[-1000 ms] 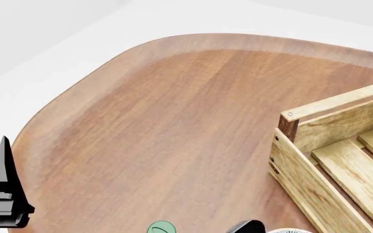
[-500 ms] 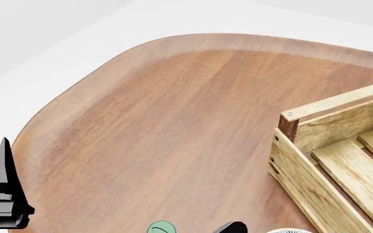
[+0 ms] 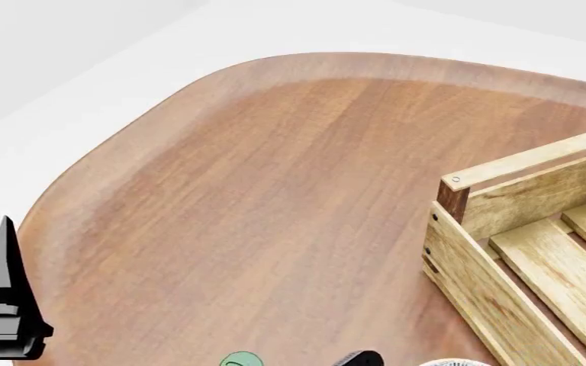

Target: Pick up the salad dressing and put it in the tray.

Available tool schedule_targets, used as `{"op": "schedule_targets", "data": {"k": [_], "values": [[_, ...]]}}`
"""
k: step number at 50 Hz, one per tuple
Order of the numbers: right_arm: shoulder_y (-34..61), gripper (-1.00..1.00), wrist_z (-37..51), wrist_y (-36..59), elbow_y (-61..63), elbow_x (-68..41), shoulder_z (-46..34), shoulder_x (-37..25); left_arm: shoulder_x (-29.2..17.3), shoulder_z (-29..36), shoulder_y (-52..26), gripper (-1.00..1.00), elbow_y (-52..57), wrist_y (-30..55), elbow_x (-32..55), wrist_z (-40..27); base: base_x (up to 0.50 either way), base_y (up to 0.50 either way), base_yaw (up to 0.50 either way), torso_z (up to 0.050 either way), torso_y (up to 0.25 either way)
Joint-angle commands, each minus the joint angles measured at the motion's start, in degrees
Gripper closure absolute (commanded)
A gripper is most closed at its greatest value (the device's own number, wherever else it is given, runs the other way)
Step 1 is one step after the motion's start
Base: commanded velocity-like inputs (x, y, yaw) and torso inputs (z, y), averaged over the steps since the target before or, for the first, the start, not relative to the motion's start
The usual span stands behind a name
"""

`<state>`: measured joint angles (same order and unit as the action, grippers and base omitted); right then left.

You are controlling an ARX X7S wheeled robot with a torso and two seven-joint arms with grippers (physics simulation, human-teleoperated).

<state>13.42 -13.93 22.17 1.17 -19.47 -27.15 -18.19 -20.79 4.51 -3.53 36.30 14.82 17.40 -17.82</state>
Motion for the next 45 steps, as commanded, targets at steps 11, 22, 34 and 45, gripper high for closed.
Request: {"op": "schedule_targets", "data": {"k": [11,22,34,45], "values": [[-0.98,1.0,3.5,5.42,12.02,-4.31,4.17,-2.77,-0.26,0.26,0.14,-1.0,0.24,-0.13,0.24,-0.43,0.0,0.0,0.0,0.0,0.001],[-0.4,1.0,5.43,8.64,16.76,-6.63,6.51,-4.09,-0.42,0.53,-0.09,-1.0,0.45,0.19,0.54,-0.59,0.0,0.0,0.0,0.0,0.0],[-0.34,1.0,8.53,12.1,25.21,-10.3,10.76,-6.12,-0.6,0.43,-0.28,-1.0,0.5,0.24,0.96,-0.79,0.0,0.0,0.0,0.0,0.001],[-0.09,1.0,11.45,15.24,32.26,-14.85,15.53,-7.6,-0.72,0.4,-0.15,-1.0,0.48,0.09,1.13,-1.03,0.0,0.0,0.0,0.0,0.0]]}}
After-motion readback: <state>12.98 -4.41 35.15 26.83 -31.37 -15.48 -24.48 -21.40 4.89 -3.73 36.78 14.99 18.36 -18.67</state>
